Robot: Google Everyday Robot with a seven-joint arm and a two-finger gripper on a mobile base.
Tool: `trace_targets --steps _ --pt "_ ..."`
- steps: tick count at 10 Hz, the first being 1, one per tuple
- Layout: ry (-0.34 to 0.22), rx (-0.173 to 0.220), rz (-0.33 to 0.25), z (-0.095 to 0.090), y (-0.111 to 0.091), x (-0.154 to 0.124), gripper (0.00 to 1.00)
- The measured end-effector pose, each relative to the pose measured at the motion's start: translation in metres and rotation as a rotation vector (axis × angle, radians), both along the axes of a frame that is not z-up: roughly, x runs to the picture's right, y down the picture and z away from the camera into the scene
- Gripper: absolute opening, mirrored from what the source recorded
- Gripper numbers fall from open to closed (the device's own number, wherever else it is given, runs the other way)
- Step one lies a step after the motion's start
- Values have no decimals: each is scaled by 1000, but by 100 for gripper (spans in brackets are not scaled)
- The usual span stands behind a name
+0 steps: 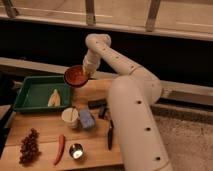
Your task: Stack bowls into tray
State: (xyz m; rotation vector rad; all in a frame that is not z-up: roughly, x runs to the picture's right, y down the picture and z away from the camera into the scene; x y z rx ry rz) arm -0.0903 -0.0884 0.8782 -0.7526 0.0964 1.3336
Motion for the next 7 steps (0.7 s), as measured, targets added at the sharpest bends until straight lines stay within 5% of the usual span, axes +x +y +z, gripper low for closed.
trace_targets --steps 3,7 --pt "-57 25 2 -55 3 19 0" --pt "-171 11 -28 -55 10 -16 0"
